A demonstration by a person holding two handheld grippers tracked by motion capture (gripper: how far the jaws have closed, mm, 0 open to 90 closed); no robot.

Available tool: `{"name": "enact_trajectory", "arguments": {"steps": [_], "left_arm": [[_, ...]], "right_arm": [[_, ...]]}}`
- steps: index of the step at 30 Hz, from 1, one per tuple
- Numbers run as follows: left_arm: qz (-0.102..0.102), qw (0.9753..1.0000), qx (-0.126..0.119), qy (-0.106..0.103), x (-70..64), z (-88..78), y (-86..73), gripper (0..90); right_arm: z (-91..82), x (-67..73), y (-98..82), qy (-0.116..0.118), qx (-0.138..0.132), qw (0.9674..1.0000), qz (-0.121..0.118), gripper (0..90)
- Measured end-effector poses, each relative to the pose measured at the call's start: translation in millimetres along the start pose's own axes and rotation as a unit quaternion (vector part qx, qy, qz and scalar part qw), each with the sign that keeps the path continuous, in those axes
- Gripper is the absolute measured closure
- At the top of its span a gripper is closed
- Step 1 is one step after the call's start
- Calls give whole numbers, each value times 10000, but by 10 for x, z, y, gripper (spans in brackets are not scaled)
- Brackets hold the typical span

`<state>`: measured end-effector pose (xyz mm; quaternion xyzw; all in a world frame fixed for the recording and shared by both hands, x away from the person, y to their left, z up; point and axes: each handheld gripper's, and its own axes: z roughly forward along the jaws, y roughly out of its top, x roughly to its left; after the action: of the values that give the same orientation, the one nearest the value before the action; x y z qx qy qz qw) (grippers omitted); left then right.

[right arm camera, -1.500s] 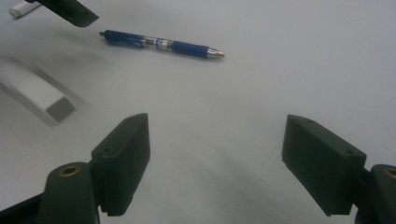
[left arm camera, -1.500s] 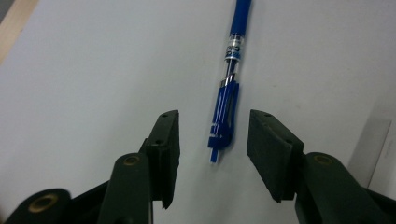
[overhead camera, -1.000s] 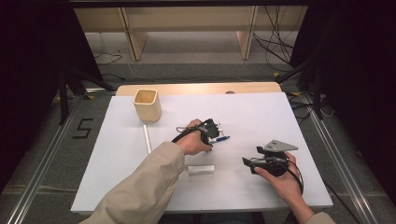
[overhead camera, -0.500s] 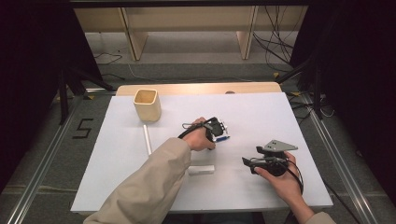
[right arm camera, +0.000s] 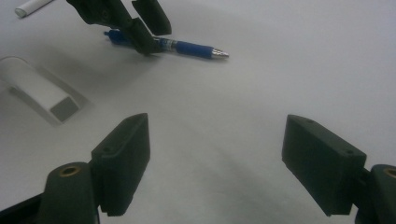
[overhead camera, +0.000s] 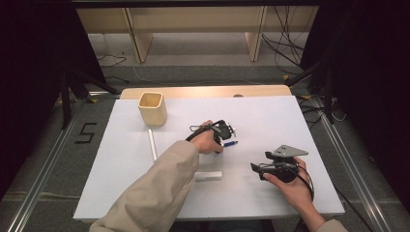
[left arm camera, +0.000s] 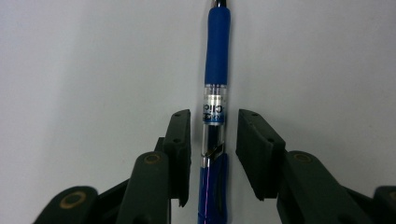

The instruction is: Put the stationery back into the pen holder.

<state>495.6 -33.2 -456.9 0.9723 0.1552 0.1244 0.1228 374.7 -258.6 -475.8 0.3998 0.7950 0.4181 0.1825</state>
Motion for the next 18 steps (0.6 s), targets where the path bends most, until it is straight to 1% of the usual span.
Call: {"name": "enact_trajectory", "arguments": {"steps": [2, 7, 10, 15, 18], "left_arm": [[-31, 10000, -7, -9, -8, 12, 11, 662], [19, 10000, 32, -59, 2, 12, 20, 688], [-10, 9999, 31, -128, 15, 13, 16, 698], [-40, 9998, 34, -185, 27, 14, 16, 706], [-108, 9997, 43, -208, 41, 15, 14, 711]], "right_arm": [[0, -1, 0, -1, -3, 10000, -1, 243], [-2, -6, -1, 1, -3, 10000, 3, 243], [-2, -4, 0, 4, 0, 10000, 1, 243], [-2, -3, 0, 6, -2, 10000, 2, 243], [-2, -3, 0, 6, -2, 10000, 2, 242]]}}
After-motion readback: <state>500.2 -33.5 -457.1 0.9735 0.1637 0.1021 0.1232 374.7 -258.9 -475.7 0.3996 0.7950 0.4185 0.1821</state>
